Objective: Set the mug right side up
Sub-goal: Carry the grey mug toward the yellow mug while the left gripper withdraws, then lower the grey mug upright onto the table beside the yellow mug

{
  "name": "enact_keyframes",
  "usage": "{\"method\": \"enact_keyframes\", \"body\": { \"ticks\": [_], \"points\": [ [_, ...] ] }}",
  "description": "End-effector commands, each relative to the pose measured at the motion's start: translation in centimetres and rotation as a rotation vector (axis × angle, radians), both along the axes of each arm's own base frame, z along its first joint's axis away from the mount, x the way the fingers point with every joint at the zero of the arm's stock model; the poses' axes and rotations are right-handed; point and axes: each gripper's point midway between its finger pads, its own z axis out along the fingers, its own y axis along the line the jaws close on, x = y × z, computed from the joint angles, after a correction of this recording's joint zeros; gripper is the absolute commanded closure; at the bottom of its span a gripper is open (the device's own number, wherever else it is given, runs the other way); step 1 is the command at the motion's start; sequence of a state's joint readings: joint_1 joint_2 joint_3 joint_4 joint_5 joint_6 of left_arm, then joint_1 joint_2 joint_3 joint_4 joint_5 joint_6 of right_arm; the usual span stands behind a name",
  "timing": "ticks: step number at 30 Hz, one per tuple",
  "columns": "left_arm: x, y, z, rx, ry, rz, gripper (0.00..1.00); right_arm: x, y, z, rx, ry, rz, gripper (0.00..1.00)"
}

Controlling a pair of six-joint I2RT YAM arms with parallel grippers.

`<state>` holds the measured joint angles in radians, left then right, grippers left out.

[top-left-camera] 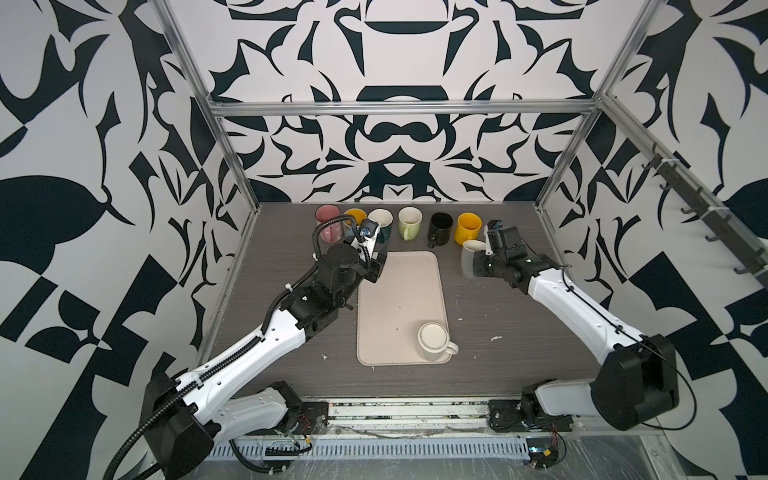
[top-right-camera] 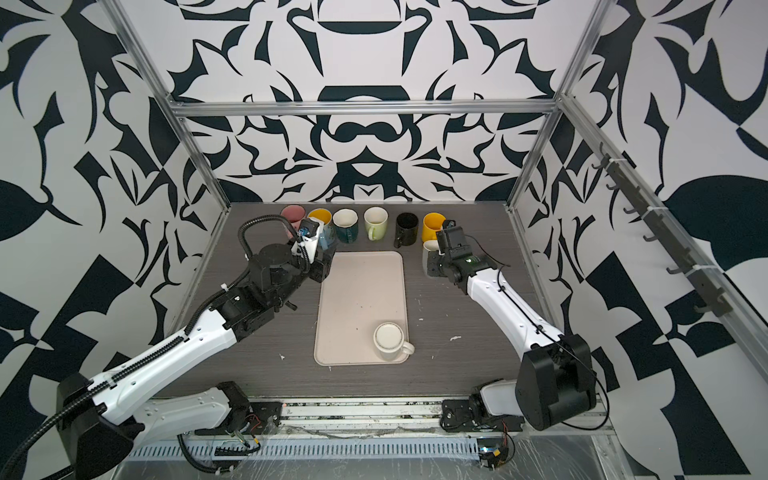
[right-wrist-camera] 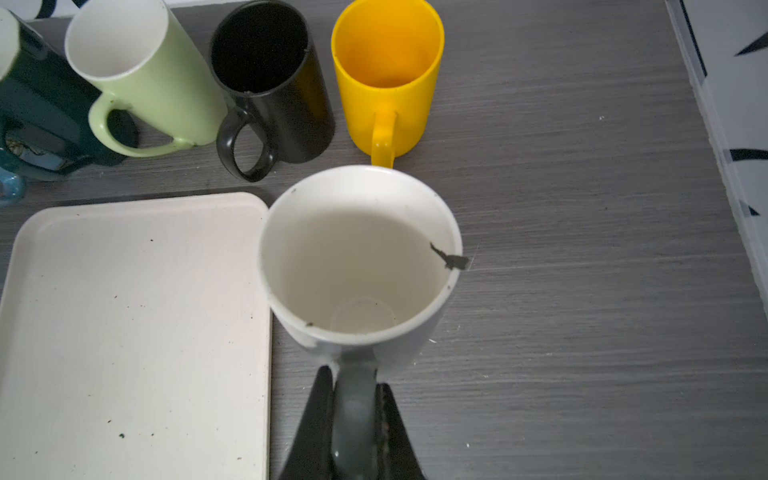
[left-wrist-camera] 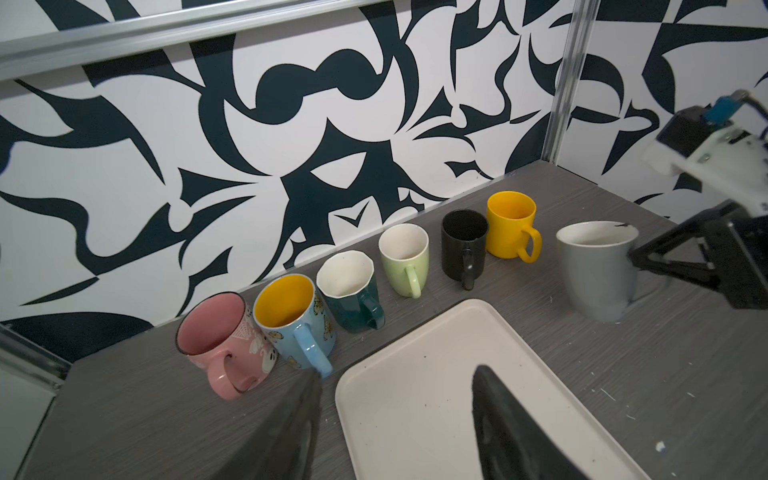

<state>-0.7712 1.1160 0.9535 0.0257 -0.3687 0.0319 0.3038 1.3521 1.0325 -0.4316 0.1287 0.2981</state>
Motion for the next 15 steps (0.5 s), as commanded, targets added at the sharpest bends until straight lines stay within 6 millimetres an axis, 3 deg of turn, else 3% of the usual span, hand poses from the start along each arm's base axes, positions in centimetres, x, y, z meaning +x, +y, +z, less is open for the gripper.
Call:
{"method": "enact_keyframes", "body": {
  "ticks": [1,15],
  "points": [
    [-0.5,-0.3,0.6,-0.061,0.041,-0.026,0.39,2.7,0.7,3.8,0.003,-0.209,0.019,1.00],
    [-0.6,0.1,1.0,-0.083,0.042,-0.015,0.37,4.2,1.8,0.7,0.026,-0.257,0.061,1.00]
  ]
}}
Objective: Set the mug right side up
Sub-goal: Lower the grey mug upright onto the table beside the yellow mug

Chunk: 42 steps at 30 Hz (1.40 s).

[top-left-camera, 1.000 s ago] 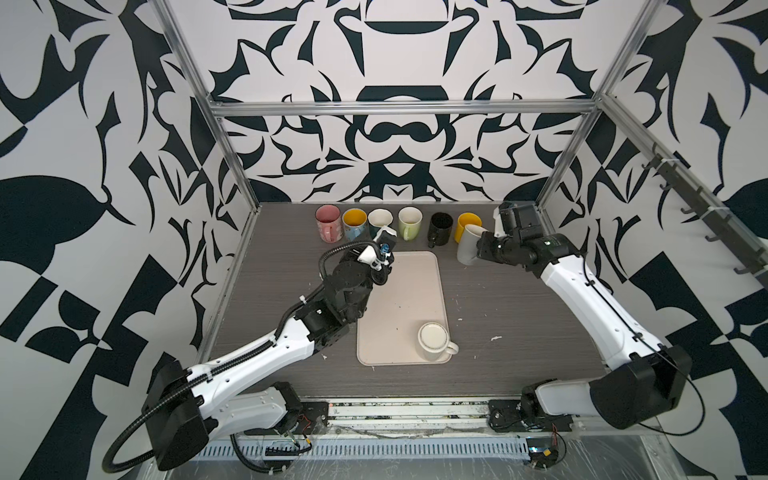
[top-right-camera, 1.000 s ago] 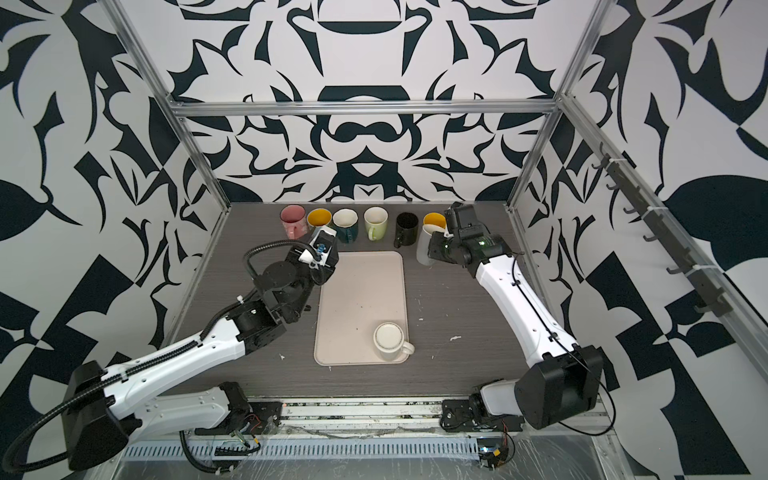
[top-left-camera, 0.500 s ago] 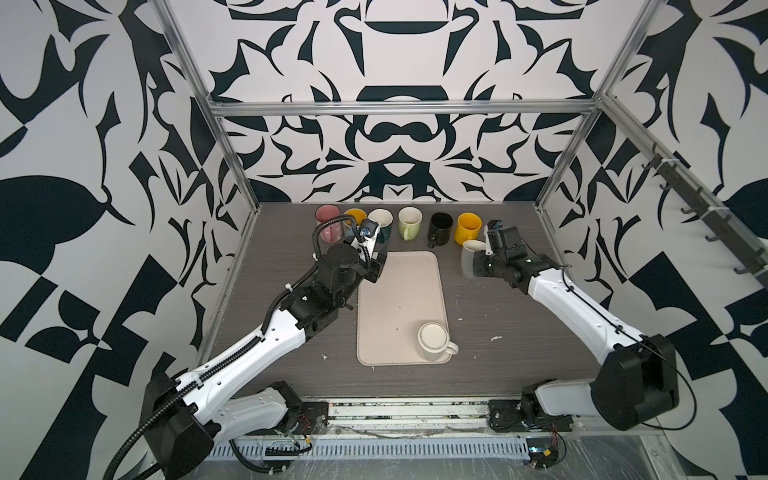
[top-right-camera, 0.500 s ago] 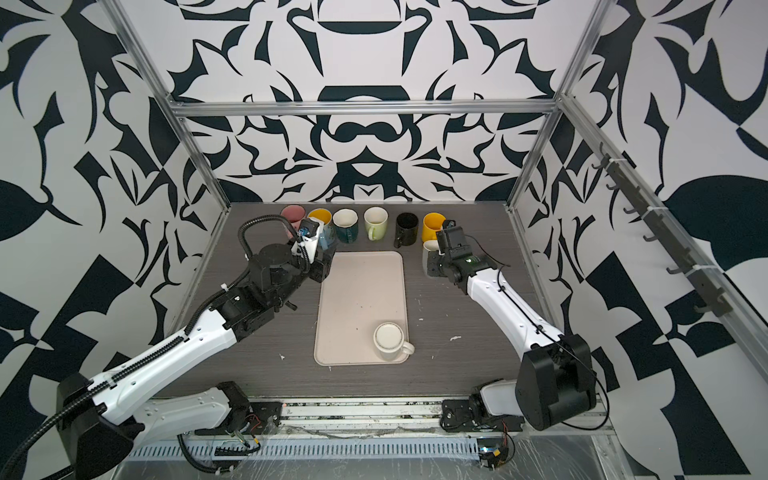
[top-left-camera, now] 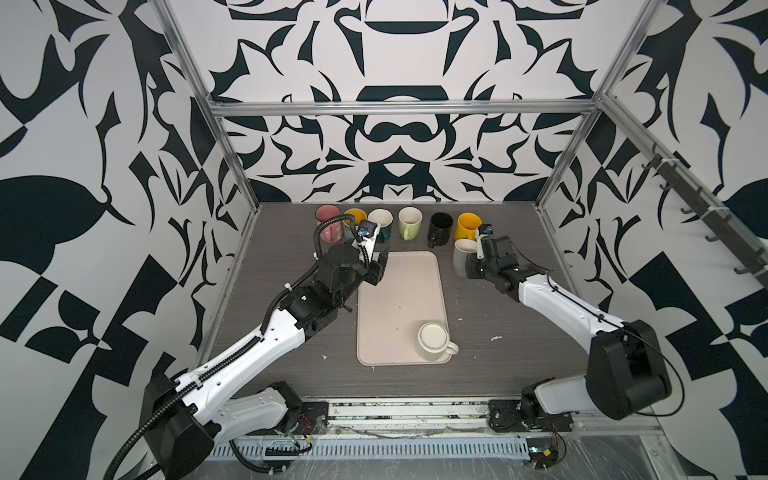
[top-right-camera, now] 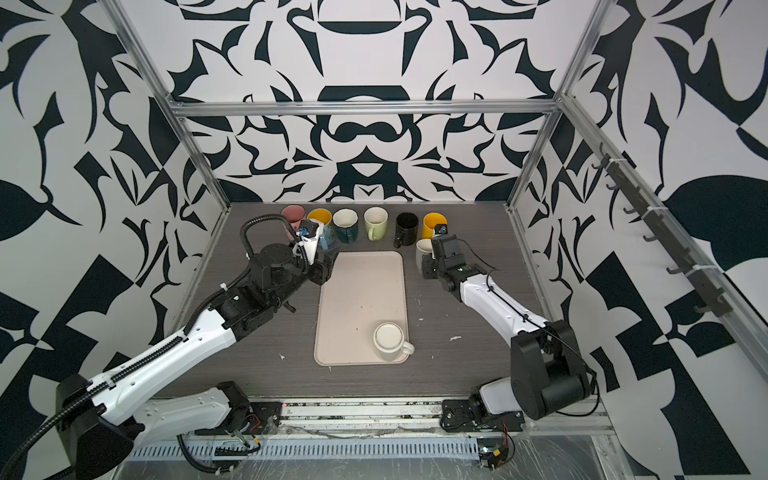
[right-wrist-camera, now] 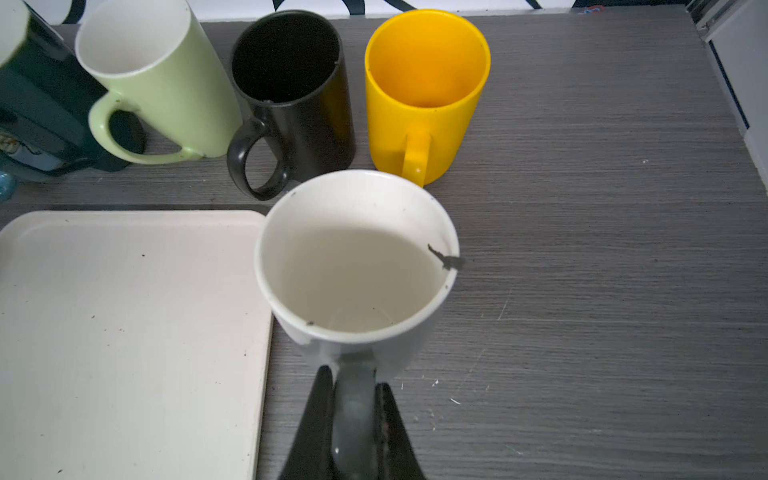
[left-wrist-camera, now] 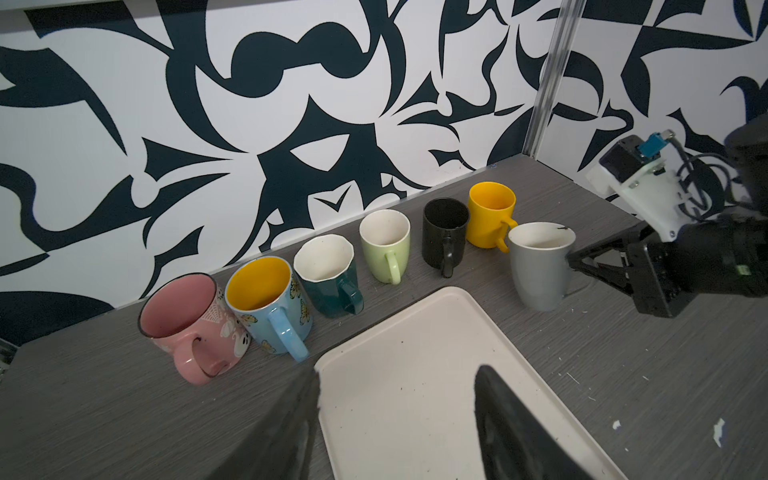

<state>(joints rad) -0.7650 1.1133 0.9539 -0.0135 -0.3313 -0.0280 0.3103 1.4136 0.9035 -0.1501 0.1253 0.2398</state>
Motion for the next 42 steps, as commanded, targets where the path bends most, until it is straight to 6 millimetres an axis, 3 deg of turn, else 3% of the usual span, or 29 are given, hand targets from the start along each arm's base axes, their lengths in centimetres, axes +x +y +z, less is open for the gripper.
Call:
{"method": "enact_keyframes", "body": {
  "ticks": [1,15,26,42],
  "points": [
    [-0.2,0.3,1.8,-0.051,-0.016,0.003,0.37,2.1,0.9,3.5,0.044,-0.170,0.018,1.00],
    [-0.2,0.6,1.7,-0.057,-0.016,0.019,0.36,2.5,1.2,0.6,0.051,-0.162,0.023,1.00],
    [0.0,0.5,1.4,-0.051,-0.014,0.017,0.36,1.4,2.0,-0.8,0.053,-0.126,0.047,1.00],
    [-0.1,0.6,1.0,-0.041,-0.012,0.018,0.35,0.0,2.4,-2.5,0.047,-0.075,0.022,0.73]
  ]
}}
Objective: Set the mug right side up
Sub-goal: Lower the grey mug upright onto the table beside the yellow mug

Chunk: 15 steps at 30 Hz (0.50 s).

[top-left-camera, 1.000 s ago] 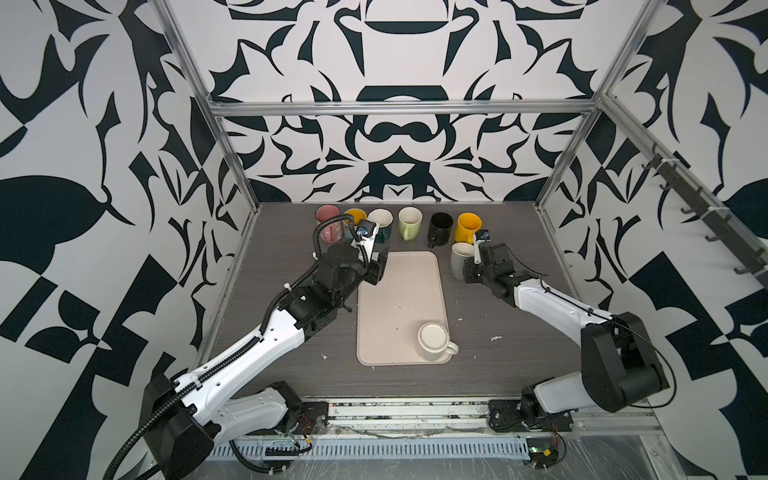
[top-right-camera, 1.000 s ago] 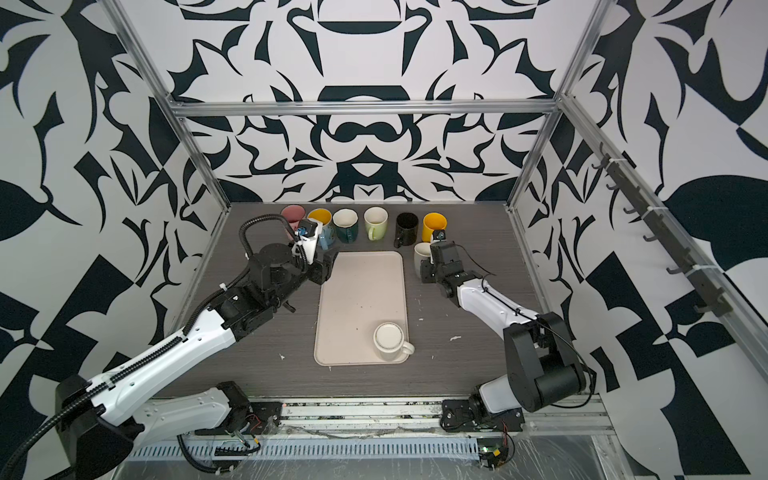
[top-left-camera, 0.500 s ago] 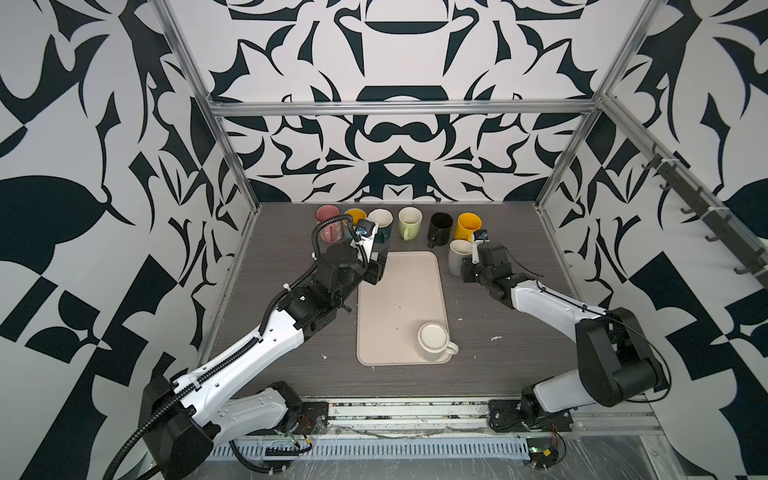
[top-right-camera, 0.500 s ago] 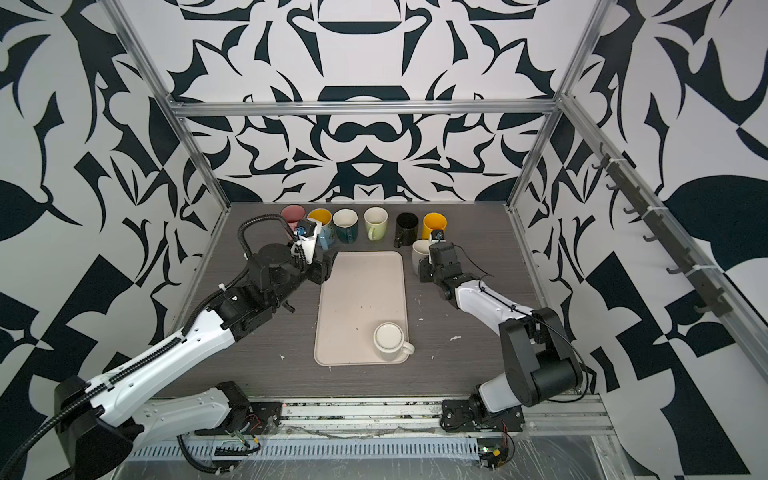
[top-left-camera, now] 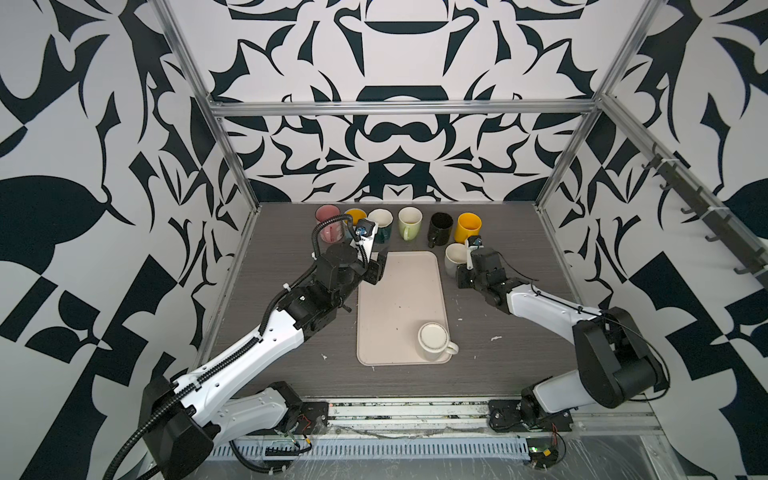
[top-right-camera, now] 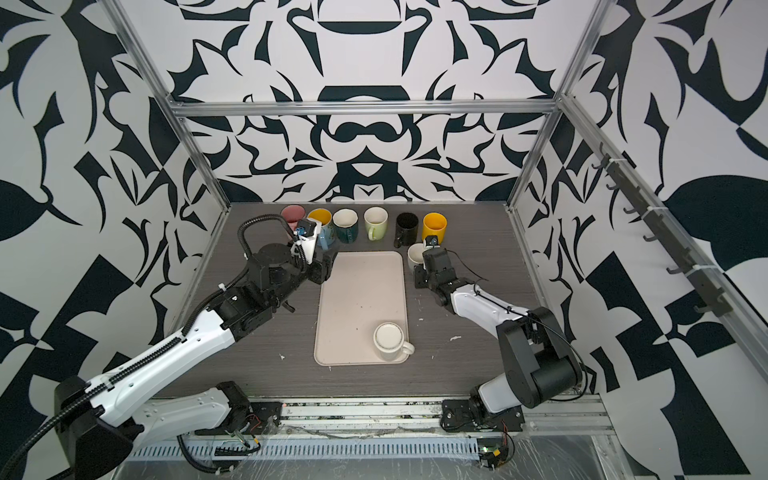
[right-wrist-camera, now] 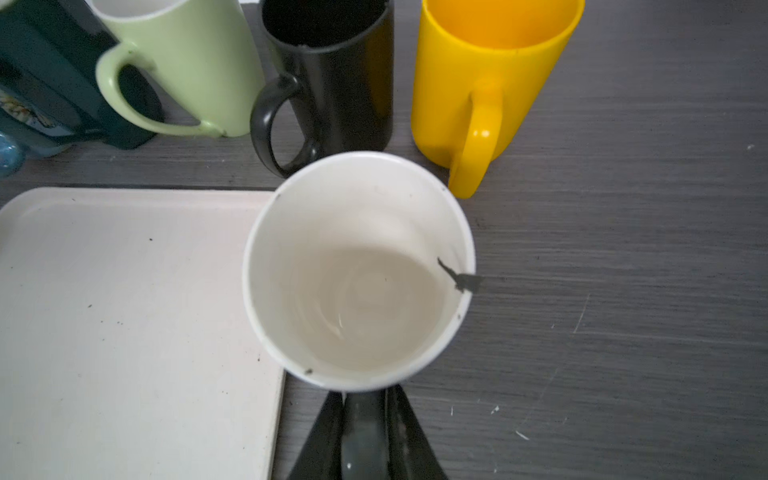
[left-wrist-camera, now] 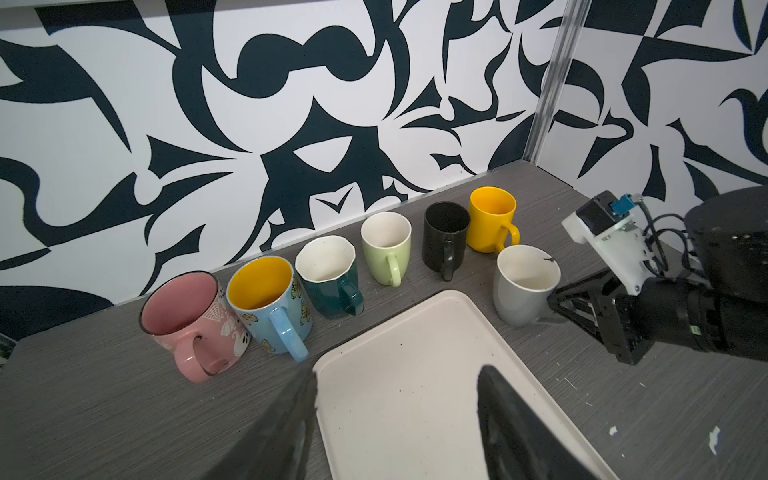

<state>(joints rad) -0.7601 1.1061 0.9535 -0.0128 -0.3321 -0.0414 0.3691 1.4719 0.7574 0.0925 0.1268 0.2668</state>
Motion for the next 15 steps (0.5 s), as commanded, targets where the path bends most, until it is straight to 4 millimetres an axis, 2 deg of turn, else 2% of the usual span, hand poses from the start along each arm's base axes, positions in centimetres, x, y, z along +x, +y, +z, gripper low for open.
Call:
{"method": "enact_keyframes", "body": {
  "ticks": [1,8,15],
  "points": [
    [-0.1,0.3,0.6,-0.023,-0.011,0.009,0.35,0.4,0.0,1.3,0.016,-0.041,-0.020,0.72],
    [-0.2,0.5,0.7,-0.023,-0.015,0.011,0.35,0.0,0.4,2.1,0.018,-0.046,-0.014,0.60],
    [-0.4,0.8,0.5,-0.029,-0.022,0.017,0.35,-1.1,0.4,5.6,0.017,-0.084,-0.014,0.56]
  ]
}}
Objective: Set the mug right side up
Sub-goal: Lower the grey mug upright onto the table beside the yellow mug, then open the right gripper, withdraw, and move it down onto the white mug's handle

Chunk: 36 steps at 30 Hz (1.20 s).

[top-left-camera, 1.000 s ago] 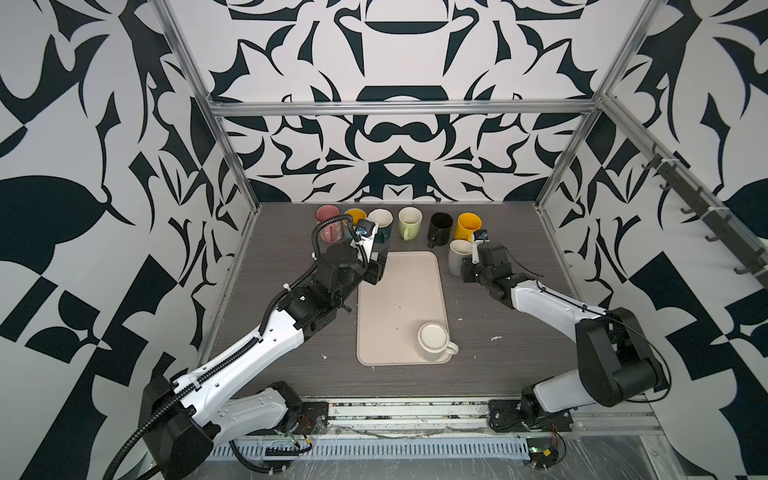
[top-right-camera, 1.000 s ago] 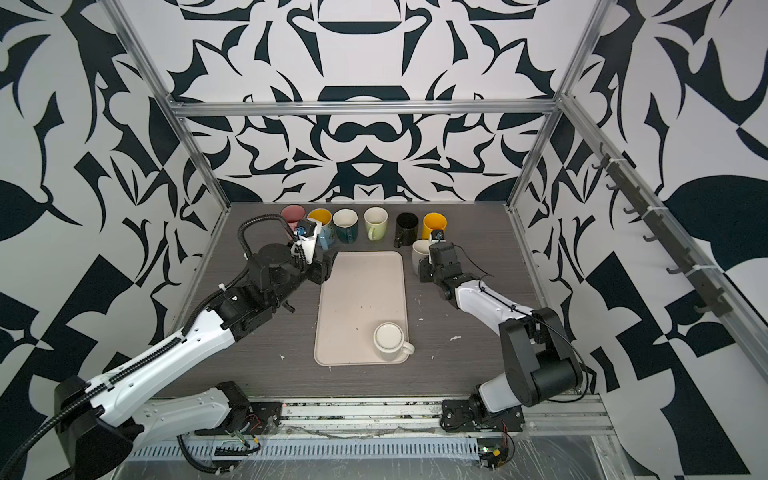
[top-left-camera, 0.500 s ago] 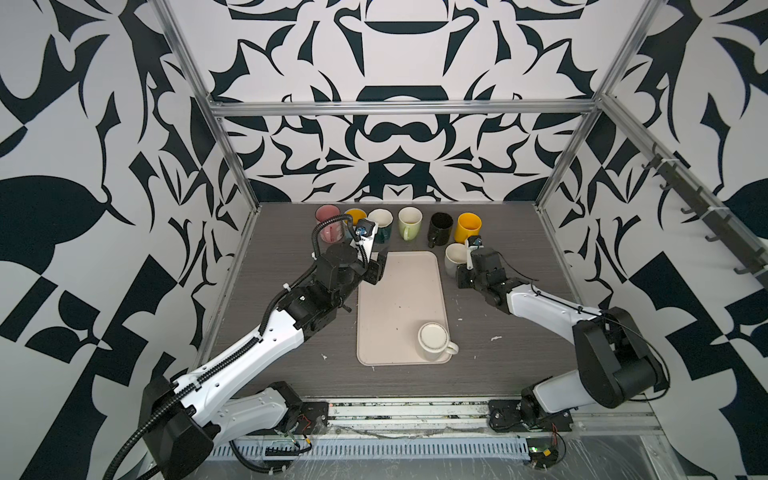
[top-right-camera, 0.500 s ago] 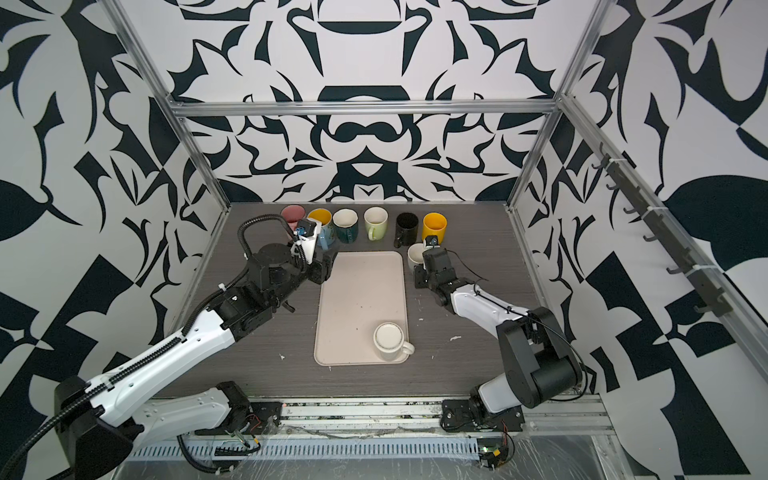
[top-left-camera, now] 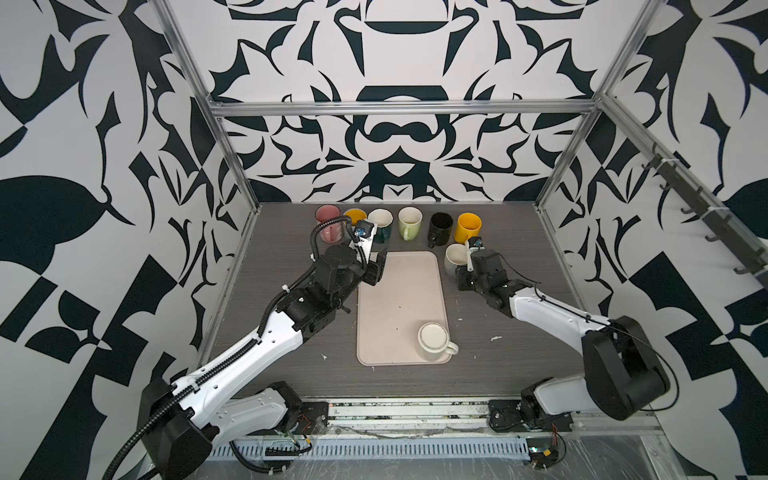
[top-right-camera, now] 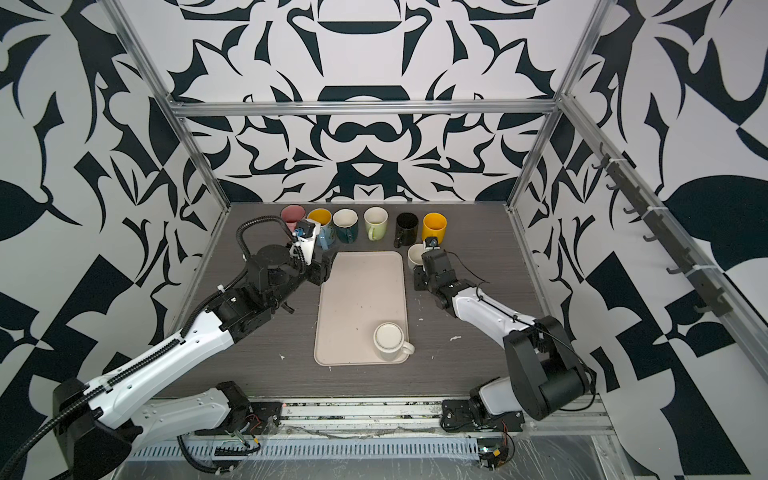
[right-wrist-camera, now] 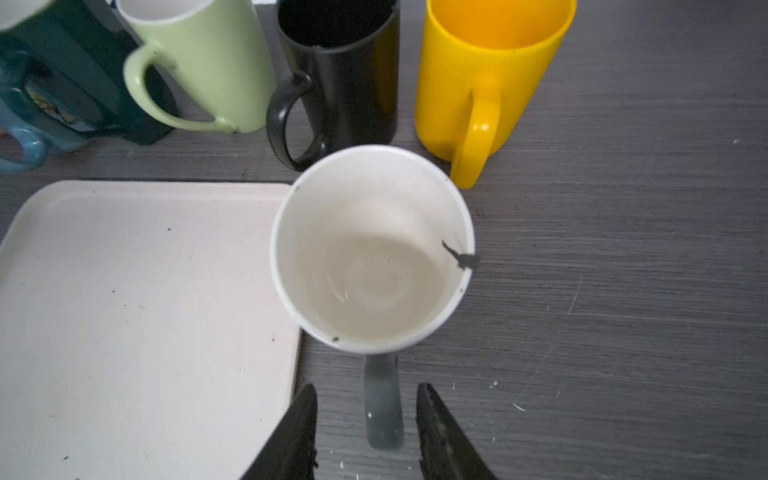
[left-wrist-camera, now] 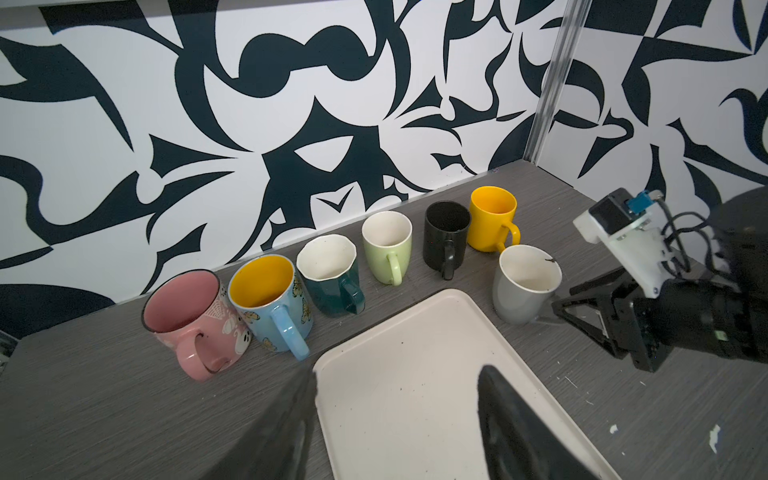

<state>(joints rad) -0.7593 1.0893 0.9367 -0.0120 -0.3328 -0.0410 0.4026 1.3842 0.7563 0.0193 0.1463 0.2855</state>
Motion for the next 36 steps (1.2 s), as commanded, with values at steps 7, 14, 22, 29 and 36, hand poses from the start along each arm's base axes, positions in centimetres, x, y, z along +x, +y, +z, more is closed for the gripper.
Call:
{"method": "enact_keyframes", "body": {
  "ticks": [7,14,22,29,36],
  "points": [
    [0.0,1.1,0.2,-0.035,-0.029,0.044,0.33,-1.8,-0.9,8.4,0.021,-0.101,-0.047,0.52],
    [-0.6,2.3,-0.8,-0.010,-0.028,0.070,0.31,-5.4,-0.1,9.0,0.072,0.117,-0.033,0.53],
    [-0.6,4.9,-2.5,0.050,-0.004,0.185,0.30,-10.0,2.6,8.0,0.155,0.460,-0.005,0.56],
    [-0.7,5.8,-2.8,0.038,0.002,0.230,0.30,-14.5,4.3,5.6,0.327,0.776,-0.101,0.56],
    [-1.1,6.7,-3.3,0.025,-0.006,0.257,0.30,-17.3,4.6,3.1,0.485,0.929,-0.309,0.55]
  ]
}}
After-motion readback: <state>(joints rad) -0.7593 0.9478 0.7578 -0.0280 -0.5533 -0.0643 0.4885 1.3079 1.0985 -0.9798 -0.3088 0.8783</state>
